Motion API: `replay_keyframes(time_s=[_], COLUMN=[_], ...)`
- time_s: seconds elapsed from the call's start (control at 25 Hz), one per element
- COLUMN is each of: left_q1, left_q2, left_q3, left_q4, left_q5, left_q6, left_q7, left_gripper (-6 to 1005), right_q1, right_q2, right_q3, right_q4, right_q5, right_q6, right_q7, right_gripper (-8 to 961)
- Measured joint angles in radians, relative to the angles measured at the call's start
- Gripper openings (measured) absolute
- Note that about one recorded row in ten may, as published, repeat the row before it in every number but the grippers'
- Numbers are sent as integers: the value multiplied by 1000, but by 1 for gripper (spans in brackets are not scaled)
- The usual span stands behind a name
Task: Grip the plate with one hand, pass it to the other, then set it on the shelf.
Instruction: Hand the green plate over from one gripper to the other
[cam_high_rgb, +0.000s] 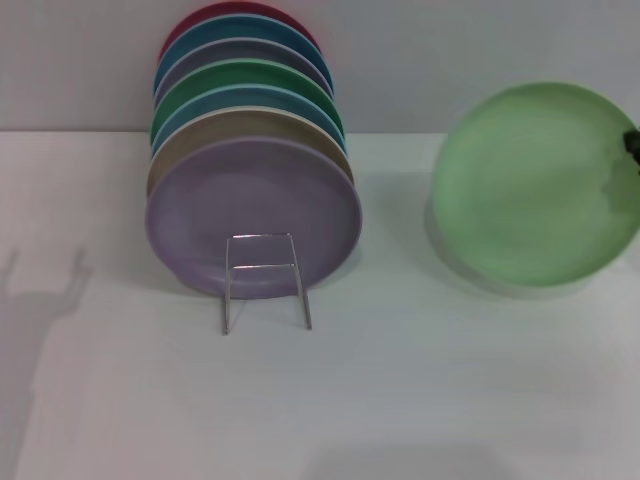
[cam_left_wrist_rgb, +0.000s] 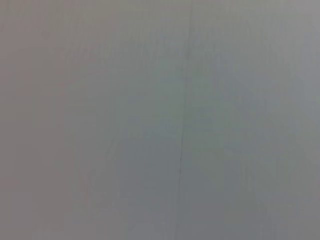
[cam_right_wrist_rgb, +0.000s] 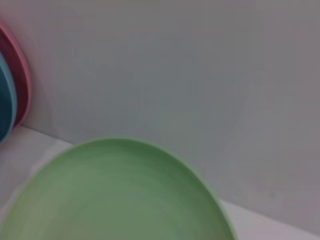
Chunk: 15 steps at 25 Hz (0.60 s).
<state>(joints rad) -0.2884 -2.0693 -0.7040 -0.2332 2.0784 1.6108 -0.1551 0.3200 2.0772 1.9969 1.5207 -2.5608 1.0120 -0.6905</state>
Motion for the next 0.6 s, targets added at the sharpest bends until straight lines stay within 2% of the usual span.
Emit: replay_keyframes(time_s=[0.24, 0.44, 0.6], left_q1=[0, 3, 3], left_q2=[0, 0, 0], left_q3=[0, 0, 0], left_q4=[1, 0, 1], left_q5=[0, 0, 0], left_q6=[1, 2, 2], left_q7=[-2, -5, -6], left_gripper=[836, 837, 836], right_q1=[-20, -86, -114], right_q2=[1, 3, 2], right_q3=[-100, -221, -269], right_q4=[-14, 17, 21], right_q5=[16, 22, 22], right_q6=[-142, -307, -385], right_q7=[-22, -25, -28], right_gripper=[20, 21, 21])
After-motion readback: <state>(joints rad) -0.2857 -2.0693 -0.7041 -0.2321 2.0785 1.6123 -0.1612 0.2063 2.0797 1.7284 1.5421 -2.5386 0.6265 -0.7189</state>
